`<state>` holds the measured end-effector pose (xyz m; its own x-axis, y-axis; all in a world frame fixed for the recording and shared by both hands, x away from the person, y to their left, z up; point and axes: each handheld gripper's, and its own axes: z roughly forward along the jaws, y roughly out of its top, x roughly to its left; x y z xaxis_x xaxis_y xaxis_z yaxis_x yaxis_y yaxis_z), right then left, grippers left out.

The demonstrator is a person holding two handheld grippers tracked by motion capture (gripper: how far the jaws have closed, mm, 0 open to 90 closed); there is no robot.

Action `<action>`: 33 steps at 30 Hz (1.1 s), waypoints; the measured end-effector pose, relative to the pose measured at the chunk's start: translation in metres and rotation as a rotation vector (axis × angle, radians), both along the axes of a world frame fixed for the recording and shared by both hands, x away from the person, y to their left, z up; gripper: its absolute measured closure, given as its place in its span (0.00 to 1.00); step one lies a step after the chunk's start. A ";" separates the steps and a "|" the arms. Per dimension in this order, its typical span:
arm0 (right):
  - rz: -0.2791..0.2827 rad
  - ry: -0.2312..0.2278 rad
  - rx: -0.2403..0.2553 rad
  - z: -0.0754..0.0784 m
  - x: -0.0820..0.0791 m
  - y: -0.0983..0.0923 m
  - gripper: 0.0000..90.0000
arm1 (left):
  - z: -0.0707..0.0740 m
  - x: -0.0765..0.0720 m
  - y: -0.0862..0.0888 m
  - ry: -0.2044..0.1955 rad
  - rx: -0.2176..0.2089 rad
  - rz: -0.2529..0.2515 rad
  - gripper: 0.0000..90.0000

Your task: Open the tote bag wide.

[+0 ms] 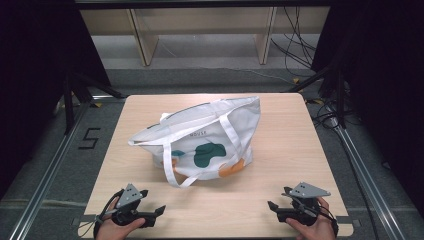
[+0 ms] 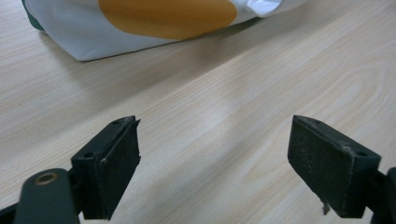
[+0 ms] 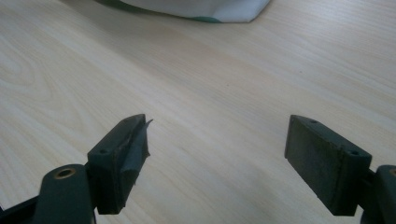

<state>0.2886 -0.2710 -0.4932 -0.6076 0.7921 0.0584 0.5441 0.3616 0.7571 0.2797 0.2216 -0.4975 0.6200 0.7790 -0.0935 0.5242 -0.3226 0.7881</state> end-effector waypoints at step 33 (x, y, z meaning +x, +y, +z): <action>0.042 -0.063 0.032 0.022 0.010 0.003 0.55 | 0.010 0.007 0.008 -0.021 0.010 -0.005 0.72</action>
